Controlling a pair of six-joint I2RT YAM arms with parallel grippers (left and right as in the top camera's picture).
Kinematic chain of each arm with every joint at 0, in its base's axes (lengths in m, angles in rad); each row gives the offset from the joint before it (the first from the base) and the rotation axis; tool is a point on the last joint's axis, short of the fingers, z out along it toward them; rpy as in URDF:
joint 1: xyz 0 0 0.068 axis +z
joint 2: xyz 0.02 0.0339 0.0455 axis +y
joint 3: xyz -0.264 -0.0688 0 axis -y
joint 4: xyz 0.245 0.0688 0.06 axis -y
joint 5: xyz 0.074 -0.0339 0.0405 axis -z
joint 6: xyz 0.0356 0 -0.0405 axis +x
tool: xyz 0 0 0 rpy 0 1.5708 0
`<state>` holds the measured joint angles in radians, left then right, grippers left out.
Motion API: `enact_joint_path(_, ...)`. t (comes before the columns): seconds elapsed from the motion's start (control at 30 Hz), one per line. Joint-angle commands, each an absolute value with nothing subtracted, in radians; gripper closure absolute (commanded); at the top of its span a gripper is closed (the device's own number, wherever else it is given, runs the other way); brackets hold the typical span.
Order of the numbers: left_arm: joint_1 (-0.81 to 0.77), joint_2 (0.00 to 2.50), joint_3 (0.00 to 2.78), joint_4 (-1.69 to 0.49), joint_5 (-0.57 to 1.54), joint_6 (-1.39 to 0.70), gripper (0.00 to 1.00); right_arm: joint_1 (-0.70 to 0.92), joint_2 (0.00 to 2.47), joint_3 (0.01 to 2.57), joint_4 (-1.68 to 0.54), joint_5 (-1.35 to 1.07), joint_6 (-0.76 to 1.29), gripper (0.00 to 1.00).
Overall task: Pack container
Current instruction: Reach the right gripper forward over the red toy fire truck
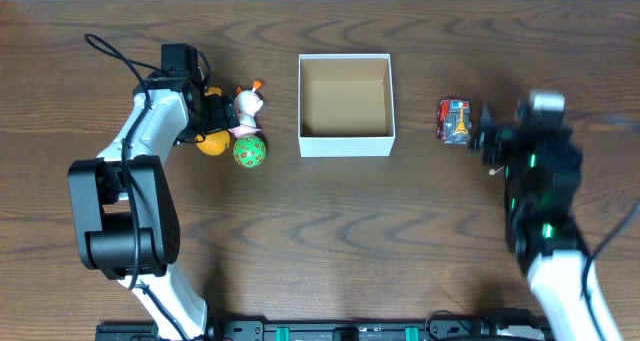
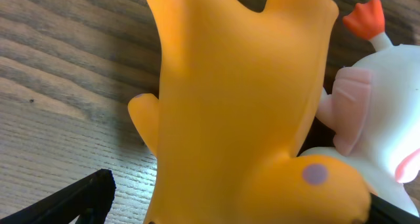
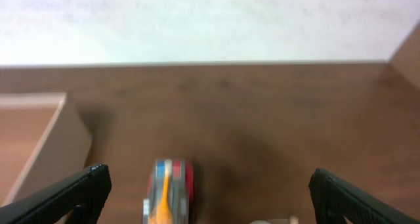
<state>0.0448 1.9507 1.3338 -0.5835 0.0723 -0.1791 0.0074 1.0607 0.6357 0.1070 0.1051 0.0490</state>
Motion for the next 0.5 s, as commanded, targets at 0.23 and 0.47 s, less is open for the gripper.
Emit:
enact_joint_path(0.23, 0.046, 1.961, 1.341, -0.585, 0.071, -0.172, 0.02, -0.002, 1.388, 1.062, -0.113, 0.069, 0.047, 0.01)
enact_joint_path(0.47, 0.046, 1.961, 1.341, -0.585, 0.071, -0.172, 0.02, -0.002, 1.459, 1.076, -0.097, 0.003, 0.047, 0.01)
